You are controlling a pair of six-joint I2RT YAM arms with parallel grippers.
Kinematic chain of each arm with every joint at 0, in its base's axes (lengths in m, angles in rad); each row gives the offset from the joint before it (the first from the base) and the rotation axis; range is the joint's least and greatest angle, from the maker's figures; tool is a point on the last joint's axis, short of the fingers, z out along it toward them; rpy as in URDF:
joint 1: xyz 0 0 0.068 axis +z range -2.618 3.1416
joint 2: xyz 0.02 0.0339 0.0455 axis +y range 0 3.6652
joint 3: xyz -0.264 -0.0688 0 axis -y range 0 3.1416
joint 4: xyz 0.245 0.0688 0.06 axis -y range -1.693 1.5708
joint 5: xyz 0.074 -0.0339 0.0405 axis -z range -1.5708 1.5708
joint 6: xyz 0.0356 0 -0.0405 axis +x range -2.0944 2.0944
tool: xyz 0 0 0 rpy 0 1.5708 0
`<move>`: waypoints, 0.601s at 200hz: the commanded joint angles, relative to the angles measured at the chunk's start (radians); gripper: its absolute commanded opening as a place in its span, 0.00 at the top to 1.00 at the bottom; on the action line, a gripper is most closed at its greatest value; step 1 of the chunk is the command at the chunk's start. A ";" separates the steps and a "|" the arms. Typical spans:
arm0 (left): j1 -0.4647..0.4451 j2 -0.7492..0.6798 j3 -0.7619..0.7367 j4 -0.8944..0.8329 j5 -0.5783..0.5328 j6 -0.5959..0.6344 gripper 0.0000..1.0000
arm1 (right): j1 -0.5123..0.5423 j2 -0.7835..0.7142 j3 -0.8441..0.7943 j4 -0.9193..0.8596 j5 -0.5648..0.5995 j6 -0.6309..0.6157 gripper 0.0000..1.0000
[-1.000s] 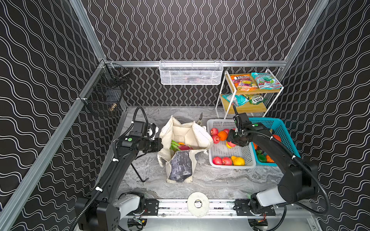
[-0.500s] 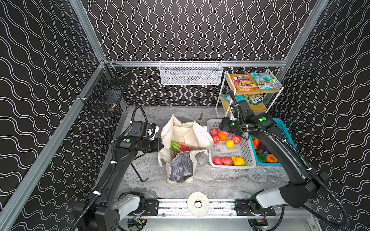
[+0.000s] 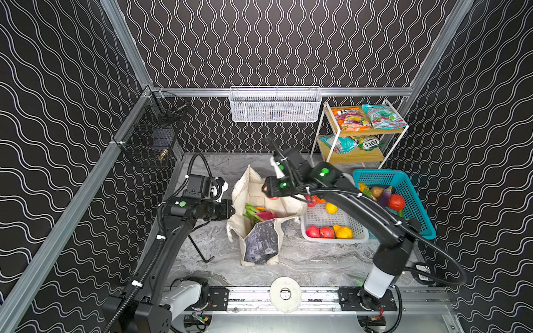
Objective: Place the food into the grocery bag and tie it
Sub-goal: 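Lift the red apple and carry it into the tote bag with the right gripper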
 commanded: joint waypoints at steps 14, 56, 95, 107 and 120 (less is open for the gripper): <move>-0.003 -0.005 0.011 -0.025 0.021 0.011 1.00 | 0.022 0.071 0.018 0.019 -0.033 -0.028 0.49; -0.002 -0.004 0.011 -0.023 0.032 -0.007 1.00 | 0.024 0.124 -0.037 0.079 -0.044 -0.045 0.49; -0.003 -0.005 0.011 -0.016 0.043 -0.022 1.00 | 0.024 0.148 -0.104 0.146 -0.039 -0.065 0.49; -0.002 -0.004 0.014 -0.016 0.041 -0.023 1.00 | 0.024 0.149 -0.129 0.170 -0.034 -0.078 0.49; -0.003 -0.003 0.016 -0.017 0.038 -0.022 1.00 | 0.024 0.148 -0.157 0.204 -0.034 -0.093 0.49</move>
